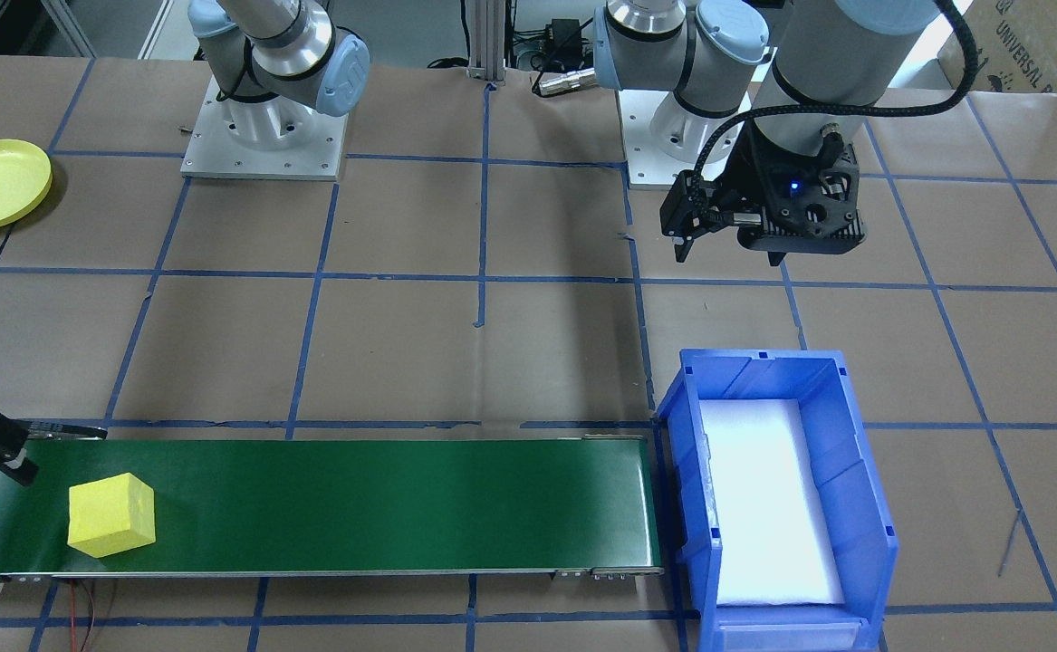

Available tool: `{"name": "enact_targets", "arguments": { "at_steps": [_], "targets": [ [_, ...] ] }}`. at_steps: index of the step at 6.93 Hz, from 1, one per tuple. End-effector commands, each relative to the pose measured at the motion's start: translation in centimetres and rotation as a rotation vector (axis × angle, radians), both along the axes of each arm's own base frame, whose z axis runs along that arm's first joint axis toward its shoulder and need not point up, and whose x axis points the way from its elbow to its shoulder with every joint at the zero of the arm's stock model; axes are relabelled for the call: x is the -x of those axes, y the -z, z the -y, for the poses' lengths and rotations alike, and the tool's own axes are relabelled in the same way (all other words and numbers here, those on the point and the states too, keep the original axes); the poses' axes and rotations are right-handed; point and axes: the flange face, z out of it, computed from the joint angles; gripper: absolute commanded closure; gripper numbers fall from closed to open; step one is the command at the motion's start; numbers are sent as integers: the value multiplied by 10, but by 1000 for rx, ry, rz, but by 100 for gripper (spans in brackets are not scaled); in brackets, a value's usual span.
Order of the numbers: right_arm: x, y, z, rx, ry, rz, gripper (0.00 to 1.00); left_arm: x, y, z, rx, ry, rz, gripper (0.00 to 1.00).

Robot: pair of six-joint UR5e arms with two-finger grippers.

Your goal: Move block left to right into plate

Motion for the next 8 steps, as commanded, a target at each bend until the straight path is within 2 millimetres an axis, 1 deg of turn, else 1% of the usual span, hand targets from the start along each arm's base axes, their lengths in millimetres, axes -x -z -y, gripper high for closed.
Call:
{"name": "enact_targets", "arguments": {
  "at_steps": [1, 2, 4, 5, 8],
  "targets": [
    [-17, 9, 4, -9, -2, 26, 0, 0, 2, 1, -4, -3, -4, 0],
    [-16, 12, 7, -1, 21, 25, 0, 0, 2, 1, -4, -3, -4, 0],
    [-11, 34, 16, -28, 71, -24, 0, 0, 1, 1, -3, -1, -4, 0],
    [-10, 43, 18, -46, 73, -43, 0, 0, 1, 1, -3, -1, -2, 0],
    [-12, 44, 20, -38, 75, -22, 1, 1, 1, 0, -1, -1, -4, 0]
  ]
}}
